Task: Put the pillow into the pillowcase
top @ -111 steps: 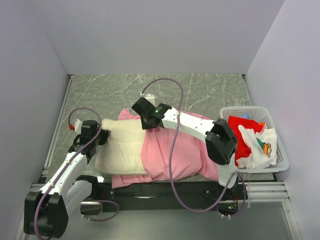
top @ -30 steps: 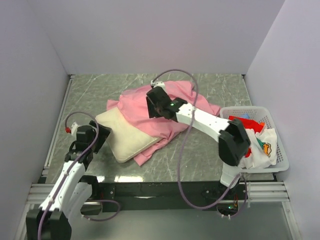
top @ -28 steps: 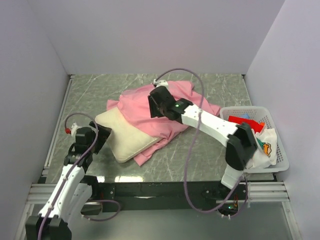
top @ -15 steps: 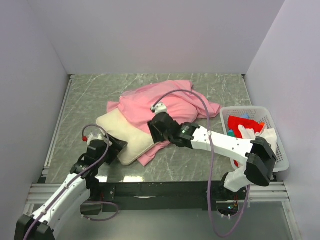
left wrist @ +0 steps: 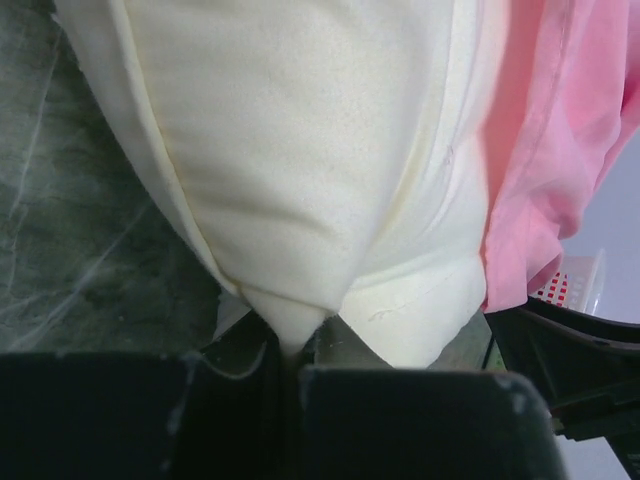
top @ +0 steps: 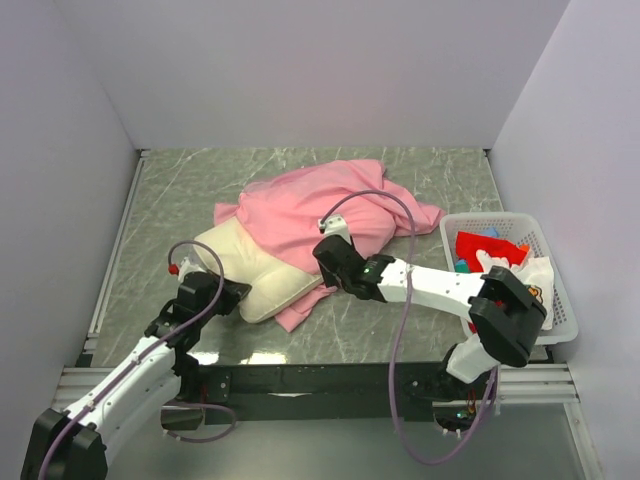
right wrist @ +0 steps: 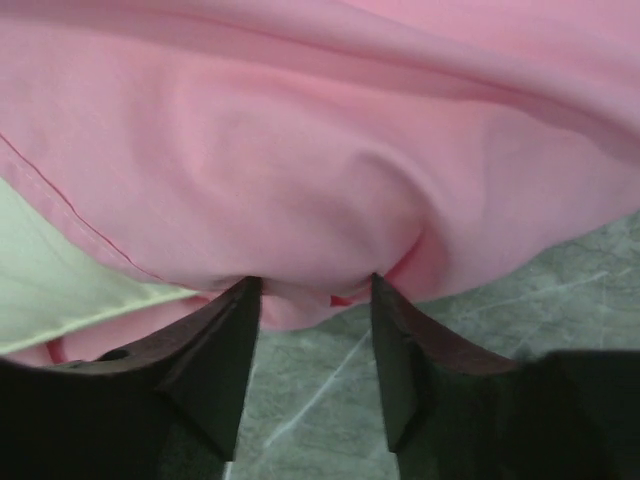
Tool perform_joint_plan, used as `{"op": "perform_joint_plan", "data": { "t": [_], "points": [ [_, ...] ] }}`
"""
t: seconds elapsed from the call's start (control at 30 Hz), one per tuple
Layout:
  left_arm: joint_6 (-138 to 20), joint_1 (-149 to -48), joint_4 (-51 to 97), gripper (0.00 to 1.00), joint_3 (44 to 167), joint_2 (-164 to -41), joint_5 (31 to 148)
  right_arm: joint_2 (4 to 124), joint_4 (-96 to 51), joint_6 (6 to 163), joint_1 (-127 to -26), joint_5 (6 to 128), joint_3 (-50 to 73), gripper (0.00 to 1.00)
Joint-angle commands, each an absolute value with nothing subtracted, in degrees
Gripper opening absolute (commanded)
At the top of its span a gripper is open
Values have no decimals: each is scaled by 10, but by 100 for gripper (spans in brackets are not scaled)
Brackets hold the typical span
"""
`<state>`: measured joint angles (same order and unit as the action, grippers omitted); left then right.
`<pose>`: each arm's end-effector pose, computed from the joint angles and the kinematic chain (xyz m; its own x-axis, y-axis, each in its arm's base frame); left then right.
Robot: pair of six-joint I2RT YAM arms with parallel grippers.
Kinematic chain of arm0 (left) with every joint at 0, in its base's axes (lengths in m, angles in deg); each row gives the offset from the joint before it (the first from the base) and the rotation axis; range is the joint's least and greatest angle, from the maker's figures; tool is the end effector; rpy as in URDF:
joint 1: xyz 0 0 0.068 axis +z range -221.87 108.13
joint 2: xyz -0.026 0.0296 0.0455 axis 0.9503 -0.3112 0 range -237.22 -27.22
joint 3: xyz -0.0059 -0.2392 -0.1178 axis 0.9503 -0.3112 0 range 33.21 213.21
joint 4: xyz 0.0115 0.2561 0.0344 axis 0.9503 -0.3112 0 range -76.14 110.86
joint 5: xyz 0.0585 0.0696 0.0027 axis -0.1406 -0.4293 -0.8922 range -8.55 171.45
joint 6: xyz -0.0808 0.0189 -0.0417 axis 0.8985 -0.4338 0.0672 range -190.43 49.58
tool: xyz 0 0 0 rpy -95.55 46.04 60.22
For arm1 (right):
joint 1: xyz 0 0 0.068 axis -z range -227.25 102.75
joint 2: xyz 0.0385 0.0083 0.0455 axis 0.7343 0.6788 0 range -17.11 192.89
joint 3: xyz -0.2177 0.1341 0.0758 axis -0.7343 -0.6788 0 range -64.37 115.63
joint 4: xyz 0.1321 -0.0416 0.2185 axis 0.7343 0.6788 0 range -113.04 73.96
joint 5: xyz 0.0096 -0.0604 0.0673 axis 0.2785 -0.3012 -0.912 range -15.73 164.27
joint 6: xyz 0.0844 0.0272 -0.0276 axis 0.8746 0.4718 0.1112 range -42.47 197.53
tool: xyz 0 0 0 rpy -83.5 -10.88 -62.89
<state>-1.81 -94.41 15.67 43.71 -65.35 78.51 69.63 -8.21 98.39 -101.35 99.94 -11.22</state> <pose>0.1790 -0.0697 0.1282 -0.5021 -0.7984 -0.3323 -0.3410 0.5359 -0.7724 0.2284 0.2535 0.1751 -0.6099 -0.2953 -0.7355 -0.3686 0.9272 -0.0666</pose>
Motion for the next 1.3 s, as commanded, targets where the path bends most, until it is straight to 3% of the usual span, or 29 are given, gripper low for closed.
{"op": "perform_joint_plan", "data": {
  "t": [0.0,0.17,0.33,0.6,0.7,0.73,0.83,0.93,1.17,1.27],
  "points": [
    [-37,-945,125,1,473,-661,765,723,-134,974,-1010,1014,-96,49],
    [-40,-945,104,1,525,-673,760,731,-105,974,-1009,1026,-73,37],
    [-36,-945,95,1,552,-690,758,668,-146,992,-1009,999,-150,48],
    [-35,-945,73,1,566,-679,758,688,-190,1001,-1009,988,-163,46],
    [-32,-945,69,1,573,-672,759,716,-182,1005,-1007,1005,-138,35],
    [-31,-945,68,1,576,-669,760,720,-171,1006,-1006,1021,-124,25],
    [-27,-945,85,1,590,-677,760,722,-139,1006,-1008,1024,-93,9],
    [-25,-945,93,1,624,-708,766,718,-99,1008,-1023,1021,-60,0],
    [9,-990,143,1,656,-789,716,662,-66,1021,-1178,952,6,0],
    [22,-1032,166,1,671,-836,666,661,-83,1038,-1189,924,-17,0]
  ]
}}
